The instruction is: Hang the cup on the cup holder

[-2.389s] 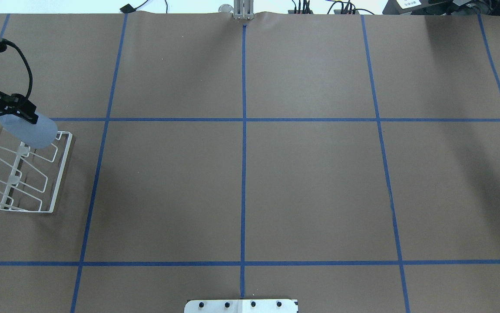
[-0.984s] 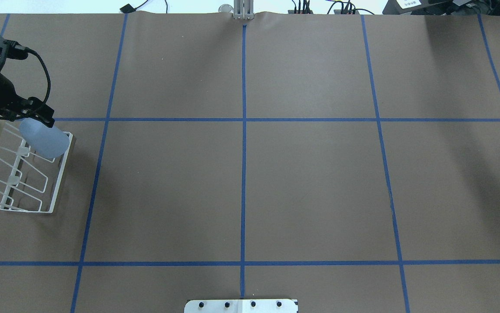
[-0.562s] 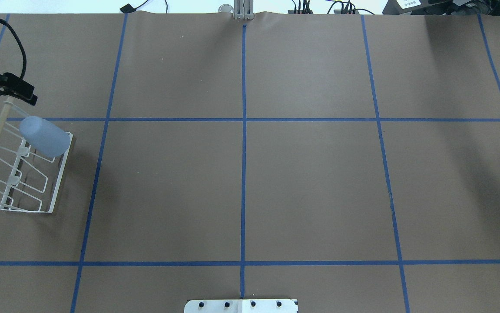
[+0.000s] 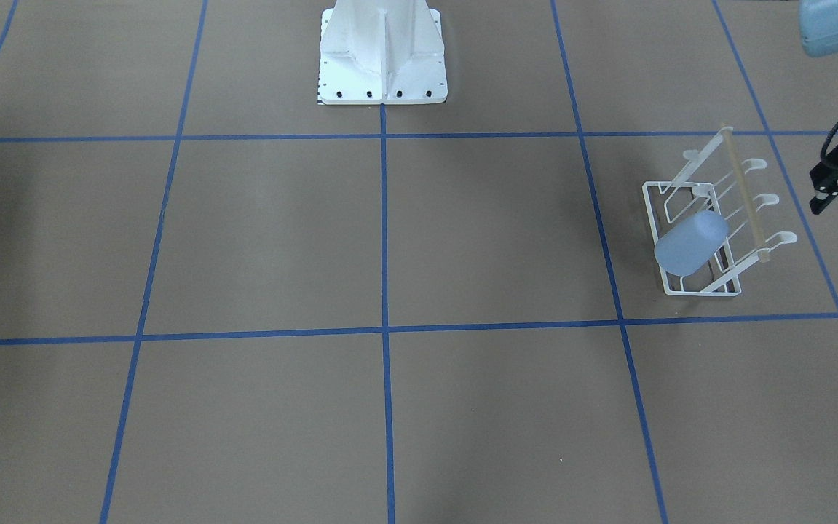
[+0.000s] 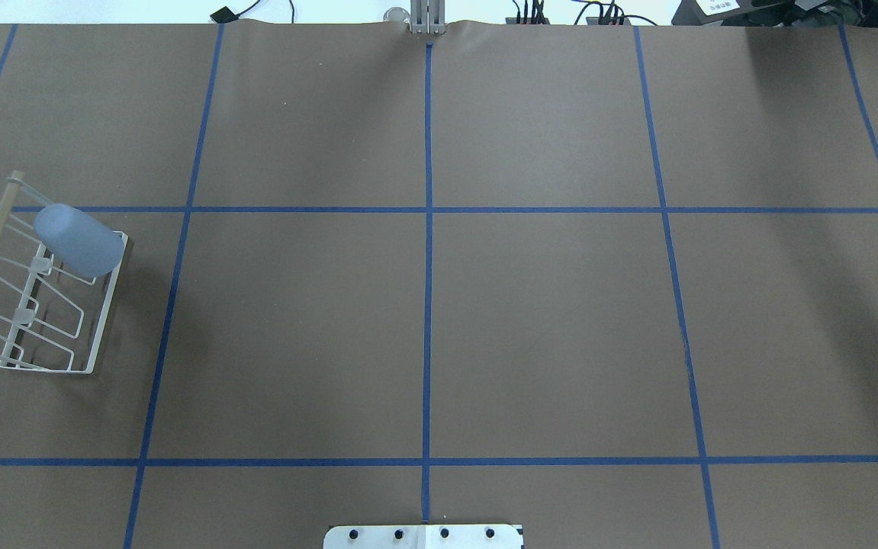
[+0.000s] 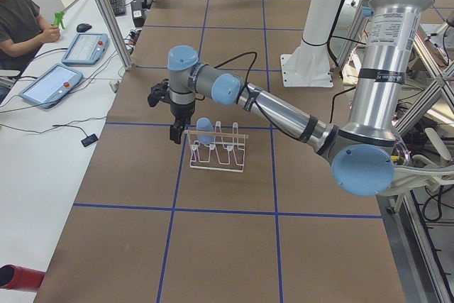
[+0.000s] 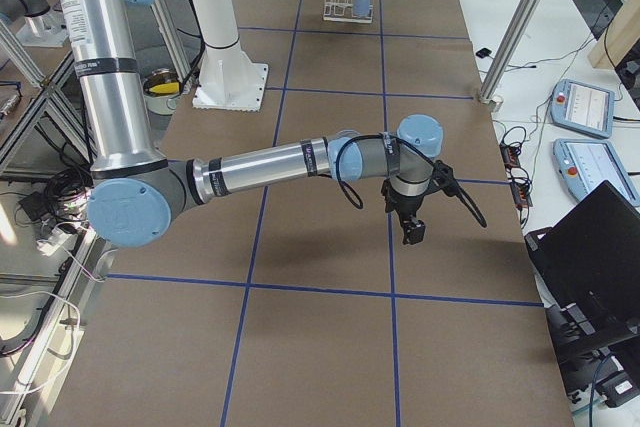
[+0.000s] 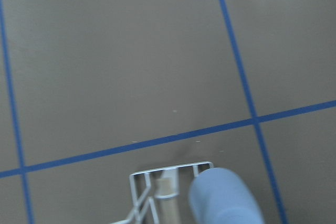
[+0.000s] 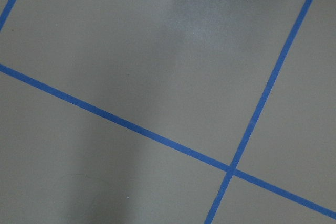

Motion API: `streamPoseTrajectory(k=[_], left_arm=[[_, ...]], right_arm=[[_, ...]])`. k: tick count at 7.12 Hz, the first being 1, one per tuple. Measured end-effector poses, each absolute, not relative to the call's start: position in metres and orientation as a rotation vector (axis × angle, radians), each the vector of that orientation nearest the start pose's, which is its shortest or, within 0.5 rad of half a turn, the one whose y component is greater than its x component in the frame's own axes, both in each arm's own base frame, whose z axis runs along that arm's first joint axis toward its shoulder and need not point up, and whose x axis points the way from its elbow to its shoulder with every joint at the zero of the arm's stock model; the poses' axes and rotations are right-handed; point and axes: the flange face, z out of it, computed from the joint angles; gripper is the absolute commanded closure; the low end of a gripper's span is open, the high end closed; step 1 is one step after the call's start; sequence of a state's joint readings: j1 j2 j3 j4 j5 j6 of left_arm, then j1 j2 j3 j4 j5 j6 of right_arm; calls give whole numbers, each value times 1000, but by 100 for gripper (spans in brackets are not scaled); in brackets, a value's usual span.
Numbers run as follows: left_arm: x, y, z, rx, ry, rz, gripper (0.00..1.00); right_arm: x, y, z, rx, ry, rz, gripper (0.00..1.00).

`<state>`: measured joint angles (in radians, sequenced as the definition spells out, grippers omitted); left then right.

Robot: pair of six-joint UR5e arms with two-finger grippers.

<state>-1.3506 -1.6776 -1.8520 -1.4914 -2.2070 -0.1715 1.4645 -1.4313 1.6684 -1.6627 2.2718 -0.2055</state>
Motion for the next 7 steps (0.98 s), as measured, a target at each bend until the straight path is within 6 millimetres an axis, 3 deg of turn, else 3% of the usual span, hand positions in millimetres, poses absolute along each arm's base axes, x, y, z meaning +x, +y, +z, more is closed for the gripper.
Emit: streamPoseTrajectory(k=[1,3,5,7], left_arm=[[32,-527,519,116,664,118,1],[1,-527,556,76,665,43,1],[-34,-516,566,69,737,-35,1],[-45,-495,568,82,780,-54,1]], right_arm=[[14,-547,558,166,-682,-343,0],[19,-533,570,150,-653,-335,0],[20,-526,577,136,-651,-326,0],[20,-523,584,120,-659,-317,0]])
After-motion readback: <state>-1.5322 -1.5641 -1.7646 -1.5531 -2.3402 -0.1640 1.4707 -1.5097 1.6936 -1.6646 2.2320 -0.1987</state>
